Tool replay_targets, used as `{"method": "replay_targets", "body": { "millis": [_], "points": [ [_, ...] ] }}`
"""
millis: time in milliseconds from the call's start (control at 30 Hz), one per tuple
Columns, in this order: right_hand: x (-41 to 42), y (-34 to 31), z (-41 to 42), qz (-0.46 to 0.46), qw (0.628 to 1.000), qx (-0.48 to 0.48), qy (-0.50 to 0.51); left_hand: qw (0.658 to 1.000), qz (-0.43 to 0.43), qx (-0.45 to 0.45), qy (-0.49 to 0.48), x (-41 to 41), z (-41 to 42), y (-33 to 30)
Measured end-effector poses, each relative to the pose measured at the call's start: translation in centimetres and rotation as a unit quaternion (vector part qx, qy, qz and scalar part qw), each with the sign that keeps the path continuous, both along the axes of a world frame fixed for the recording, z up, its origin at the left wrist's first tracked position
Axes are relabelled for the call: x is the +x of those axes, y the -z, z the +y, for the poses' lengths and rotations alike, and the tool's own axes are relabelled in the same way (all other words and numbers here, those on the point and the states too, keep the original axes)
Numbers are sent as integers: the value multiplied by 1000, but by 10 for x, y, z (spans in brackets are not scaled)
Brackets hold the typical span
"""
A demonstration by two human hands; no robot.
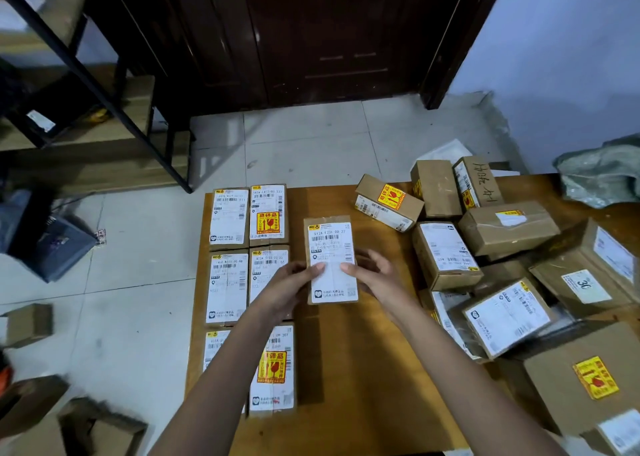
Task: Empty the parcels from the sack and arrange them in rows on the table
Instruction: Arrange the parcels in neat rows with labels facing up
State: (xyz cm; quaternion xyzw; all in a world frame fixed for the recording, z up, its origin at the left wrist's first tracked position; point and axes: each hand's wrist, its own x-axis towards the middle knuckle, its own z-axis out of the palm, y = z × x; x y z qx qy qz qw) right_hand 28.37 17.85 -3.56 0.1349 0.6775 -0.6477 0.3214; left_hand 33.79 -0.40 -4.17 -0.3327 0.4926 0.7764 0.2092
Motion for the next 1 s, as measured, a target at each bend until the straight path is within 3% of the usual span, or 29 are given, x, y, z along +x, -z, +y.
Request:
{"method": "replay_targets", "body": {
  "millis": [100,233,333,467,533,733,1000],
  "points": [
    [-14,6,-9,-1,1000,27,9,997,26,-73,0,-5,-20,-5],
    [-44,22,-23,-9,999,42,22,963,76,-253,-47,-12,-67,-5],
    [-64,37,-39,-14,998,65,5,908,69,-397,-114,-18,-107,5],
    [-92,57,-69,-20,996,86,10,837,20,-537,-105,-33,-157,27],
    [-103,68,-79,-29,995,95,12,831,-7,-550,-85,-40,-175,38],
    [-113,84,-92,-38,992,113,-36,865,-27,-500,-31,-41,-186,55],
    [-107,81,-97,12,985,168,-42,875,-33,-482,-39,-36,-181,56]
  ]
}}
